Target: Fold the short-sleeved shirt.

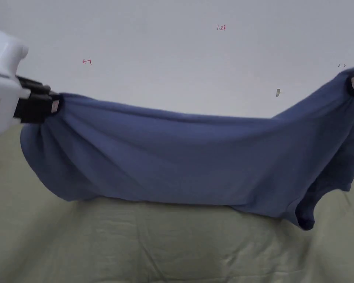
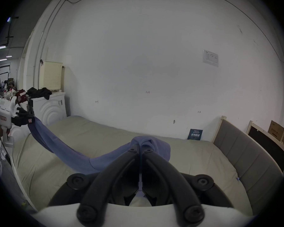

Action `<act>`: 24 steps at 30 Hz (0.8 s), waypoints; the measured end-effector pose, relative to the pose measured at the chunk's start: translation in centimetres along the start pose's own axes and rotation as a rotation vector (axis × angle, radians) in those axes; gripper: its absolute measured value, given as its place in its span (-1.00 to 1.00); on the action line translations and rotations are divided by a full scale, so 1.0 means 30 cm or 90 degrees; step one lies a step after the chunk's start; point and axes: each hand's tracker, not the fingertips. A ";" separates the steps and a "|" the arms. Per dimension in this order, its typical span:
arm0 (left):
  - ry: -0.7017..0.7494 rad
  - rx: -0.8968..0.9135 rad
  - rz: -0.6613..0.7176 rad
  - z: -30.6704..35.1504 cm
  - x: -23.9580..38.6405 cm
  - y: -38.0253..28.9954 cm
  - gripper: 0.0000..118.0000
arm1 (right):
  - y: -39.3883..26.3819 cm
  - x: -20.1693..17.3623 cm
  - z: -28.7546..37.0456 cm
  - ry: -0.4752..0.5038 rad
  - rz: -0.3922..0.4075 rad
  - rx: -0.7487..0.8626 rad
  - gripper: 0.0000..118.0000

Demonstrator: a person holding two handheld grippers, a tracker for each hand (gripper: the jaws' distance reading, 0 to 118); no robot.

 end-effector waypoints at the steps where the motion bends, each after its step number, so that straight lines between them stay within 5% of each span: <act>1: -0.010 -0.007 0.016 0.013 0.008 -0.035 -0.98 | -0.036 -0.010 0.024 -0.005 -0.004 -0.005 -0.95; 13: -0.057 -0.092 0.131 0.139 0.192 -0.526 -0.98 | -0.499 -0.116 0.237 0.010 -0.117 -0.116 -0.95; 24: -0.084 -0.180 0.130 0.183 0.260 -0.789 -0.98 | -0.754 -0.177 0.370 0.001 -0.139 -0.224 -0.95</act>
